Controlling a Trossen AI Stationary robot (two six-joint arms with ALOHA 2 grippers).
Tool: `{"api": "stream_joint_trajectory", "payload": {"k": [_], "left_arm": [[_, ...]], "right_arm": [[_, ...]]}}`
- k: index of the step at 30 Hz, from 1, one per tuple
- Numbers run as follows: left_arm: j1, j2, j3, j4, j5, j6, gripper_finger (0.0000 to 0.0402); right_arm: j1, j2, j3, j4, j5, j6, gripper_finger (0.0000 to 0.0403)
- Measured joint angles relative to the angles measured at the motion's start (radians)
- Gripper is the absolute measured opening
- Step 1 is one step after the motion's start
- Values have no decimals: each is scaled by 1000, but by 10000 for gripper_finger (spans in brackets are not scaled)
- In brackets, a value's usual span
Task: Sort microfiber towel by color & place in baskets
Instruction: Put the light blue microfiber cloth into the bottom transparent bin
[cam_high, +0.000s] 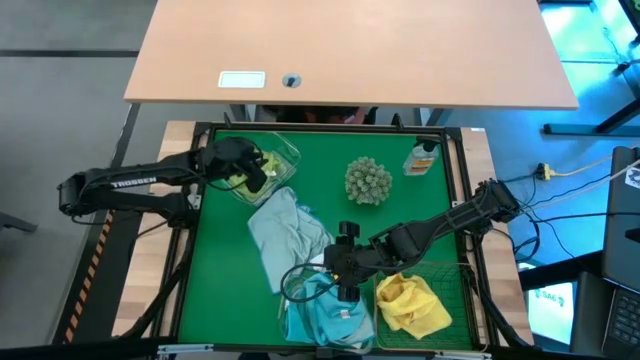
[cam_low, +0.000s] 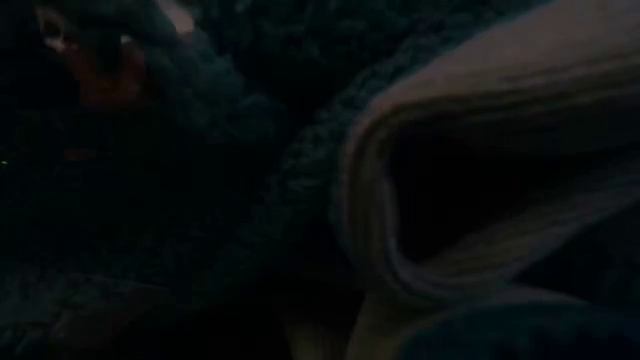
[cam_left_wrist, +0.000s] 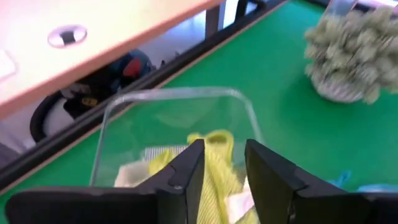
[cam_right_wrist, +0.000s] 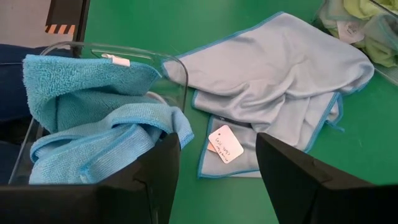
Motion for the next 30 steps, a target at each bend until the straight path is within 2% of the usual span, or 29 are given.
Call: {"api": "stream_joint_trajectory", "payload": {"k": [3, 8, 12, 18, 30], "left_arm": [[0, 0, 69, -48, 10, 0, 120], [0, 0, 173, -107, 71, 1, 120], [0, 0, 217, -108, 120, 0, 120], [-3, 0, 226, -112, 148, 0, 119], [-3, 0, 227, -156, 154, 0, 119]], "right_arm": [[0, 0, 0, 1, 10, 0, 211], [-2, 0, 0, 10, 108, 1, 211], [-30, 26, -1, 92, 148, 38, 211], [-105, 115, 0, 251, 141, 46, 211], [-274, 280, -1, 352, 151, 64, 211]]}}
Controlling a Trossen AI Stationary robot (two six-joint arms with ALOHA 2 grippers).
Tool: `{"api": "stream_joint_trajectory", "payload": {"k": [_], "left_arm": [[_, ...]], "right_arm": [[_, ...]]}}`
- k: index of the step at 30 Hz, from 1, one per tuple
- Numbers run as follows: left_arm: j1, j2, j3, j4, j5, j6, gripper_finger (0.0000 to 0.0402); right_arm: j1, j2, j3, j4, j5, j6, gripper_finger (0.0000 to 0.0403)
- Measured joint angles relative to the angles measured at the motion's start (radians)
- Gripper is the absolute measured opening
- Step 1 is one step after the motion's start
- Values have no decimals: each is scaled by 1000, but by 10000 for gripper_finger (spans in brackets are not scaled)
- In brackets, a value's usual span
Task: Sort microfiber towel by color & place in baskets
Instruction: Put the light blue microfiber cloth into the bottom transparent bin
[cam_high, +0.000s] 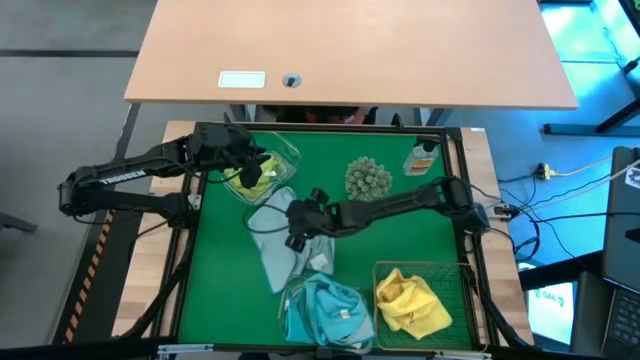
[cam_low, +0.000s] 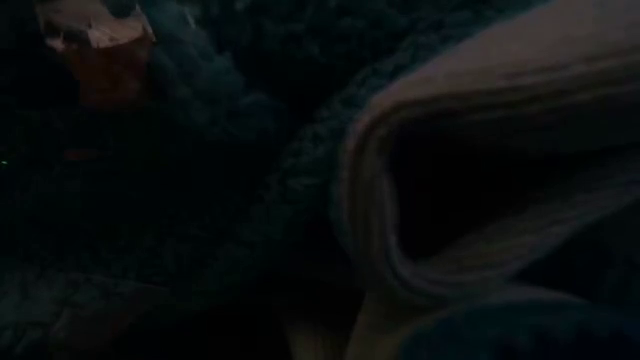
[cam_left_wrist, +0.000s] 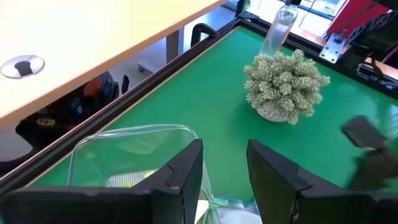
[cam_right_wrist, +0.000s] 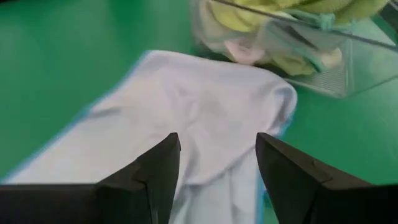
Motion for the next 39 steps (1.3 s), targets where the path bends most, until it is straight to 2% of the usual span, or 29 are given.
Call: {"api": "stream_joint_trajectory", "payload": {"k": [7, 20, 31, 35, 39], "left_arm": [[0, 0, 0, 1, 0, 0, 119], [0, 0, 0, 4, -1, 0, 119], [0, 0, 0, 3, -1, 0, 119], [0, 0, 0, 2, -1, 0, 119], [0, 0, 0, 2, -1, 0, 119]], "right_arm": [[-55, 78, 0, 37, -2, 0, 211], [-60, 161, 0, 43, -30, 0, 211], [-60, 207, 3, 46, -126, 1, 210], [-60, 213, 4, 48, -139, 2, 188], [-59, 215, 4, 50, -141, 1, 140]]}}
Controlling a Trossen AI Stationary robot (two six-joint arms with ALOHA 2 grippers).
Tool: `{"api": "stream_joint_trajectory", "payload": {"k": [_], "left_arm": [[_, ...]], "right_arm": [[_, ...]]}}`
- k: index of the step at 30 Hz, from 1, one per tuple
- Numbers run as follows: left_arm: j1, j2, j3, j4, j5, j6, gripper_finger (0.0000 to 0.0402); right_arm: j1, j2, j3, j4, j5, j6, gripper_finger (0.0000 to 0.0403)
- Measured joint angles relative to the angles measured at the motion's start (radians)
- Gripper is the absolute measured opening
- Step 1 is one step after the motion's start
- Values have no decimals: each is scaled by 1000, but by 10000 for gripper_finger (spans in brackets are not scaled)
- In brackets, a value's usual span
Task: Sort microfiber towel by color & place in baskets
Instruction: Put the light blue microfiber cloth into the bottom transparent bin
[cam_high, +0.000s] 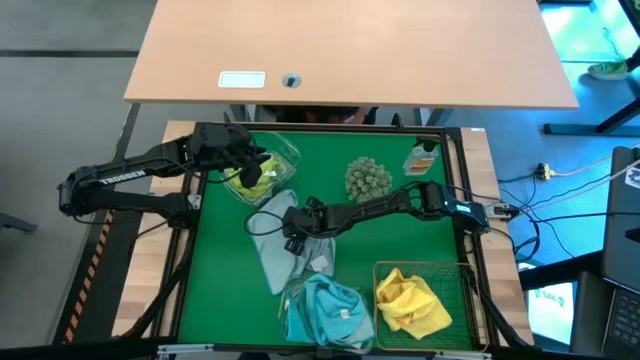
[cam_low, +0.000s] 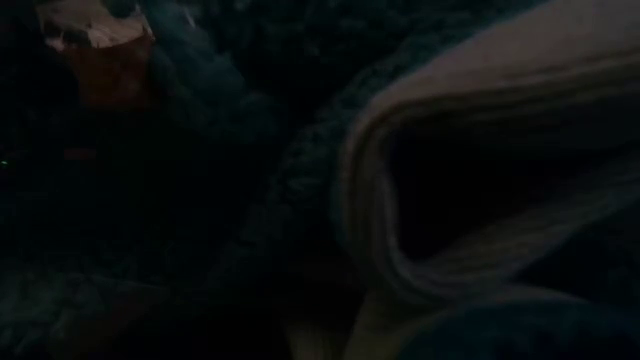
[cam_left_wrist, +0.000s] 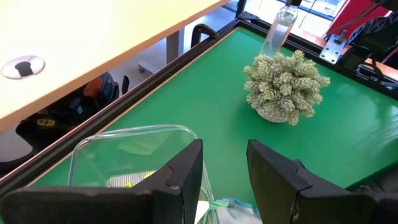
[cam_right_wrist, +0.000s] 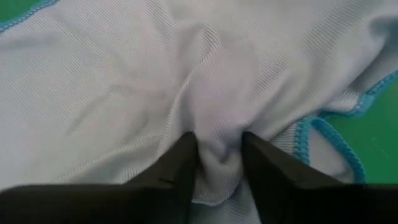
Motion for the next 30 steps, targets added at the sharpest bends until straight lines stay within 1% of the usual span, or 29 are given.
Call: {"api": "stream_joint_trajectory", "payload": {"k": [7, 9, 10, 14, 16, 18, 22, 25, 30], "left_arm": [[0, 0, 0, 0, 0, 0, 119], [0, 0, 0, 0, 0, 0, 119], [0, 0, 0, 0, 0, 0, 119], [0, 0, 0, 0, 0, 0, 119], [0, 0, 0, 0, 0, 0, 119], [0, 0, 0, 0, 0, 0, 119], [0, 0, 0, 0, 0, 0, 119], [0, 0, 0, 0, 0, 0, 119], [0, -2, 0, 2, 0, 0, 119]], "right_arm": [[0, 0, 0, -5, 1, -1, 31], [0, 0, -1, -6, 2, -5, 14], [0, 0, -1, -6, 2, -7, 13], [-1, 2, 34, -52, -7, -8, 38], [-1, 4, 58, -87, -11, -8, 42], [-1, 6, 93, -132, -12, -12, 36], [-1, 6, 167, -206, -10, -63, 12], [0, 6, 214, -256, -10, -83, 12], [0, 5, 308, -359, -8, -99, 26]]}}
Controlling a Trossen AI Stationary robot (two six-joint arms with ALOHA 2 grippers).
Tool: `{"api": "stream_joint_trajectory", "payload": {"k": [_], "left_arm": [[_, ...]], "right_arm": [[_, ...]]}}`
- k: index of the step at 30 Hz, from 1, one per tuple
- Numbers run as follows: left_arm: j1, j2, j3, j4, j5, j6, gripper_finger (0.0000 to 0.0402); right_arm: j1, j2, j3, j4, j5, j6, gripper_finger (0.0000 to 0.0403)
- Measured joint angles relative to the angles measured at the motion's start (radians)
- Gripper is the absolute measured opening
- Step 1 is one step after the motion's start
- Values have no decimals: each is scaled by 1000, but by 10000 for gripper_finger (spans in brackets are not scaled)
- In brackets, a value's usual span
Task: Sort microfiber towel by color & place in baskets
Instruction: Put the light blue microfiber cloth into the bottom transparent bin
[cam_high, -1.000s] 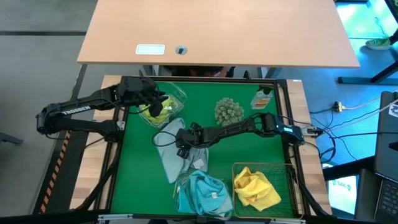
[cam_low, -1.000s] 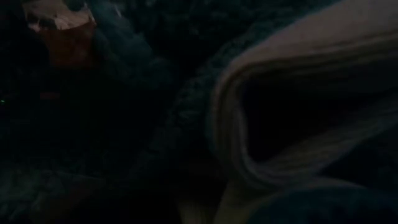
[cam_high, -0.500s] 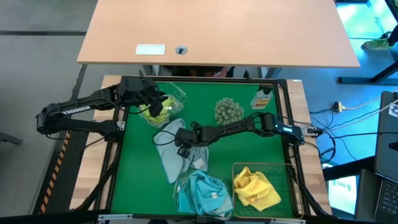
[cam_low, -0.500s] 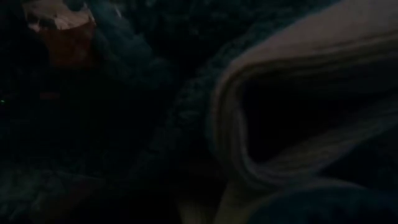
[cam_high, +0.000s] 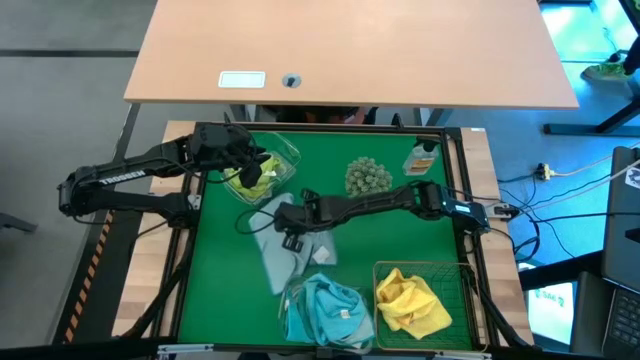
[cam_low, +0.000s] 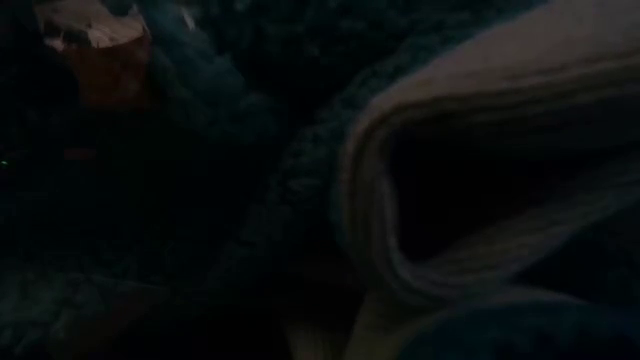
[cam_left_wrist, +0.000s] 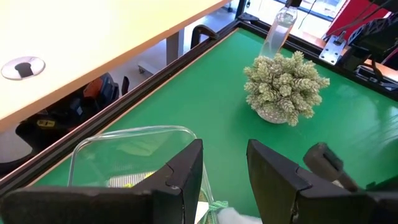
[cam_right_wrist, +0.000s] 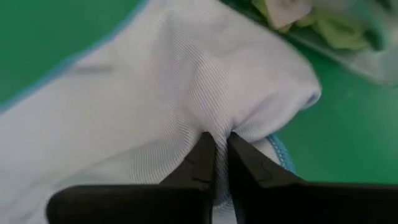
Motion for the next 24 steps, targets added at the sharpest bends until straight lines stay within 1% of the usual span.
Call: {"api": "stream_joint_trajectory", "payload": {"k": [5, 8, 13, 19, 24], "left_arm": [[0, -34, 0, 0, 0, 7, 119], [0, -69, 0, -2, 0, 45, 119], [0, -146, 0, -13, 0, 51, 119], [0, -238, 0, -110, 0, 51, 119], [0, -276, 0, -202, 0, 51, 119]], "right_arm": [[0, -1, 95, -96, 2, -47, 13], [0, -3, 160, -141, 5, -78, 15], [0, -6, 277, -266, 9, -114, 22], [0, -97, 256, -321, 7, -141, 18], [0, -169, 256, -333, -6, -141, 21]]}}
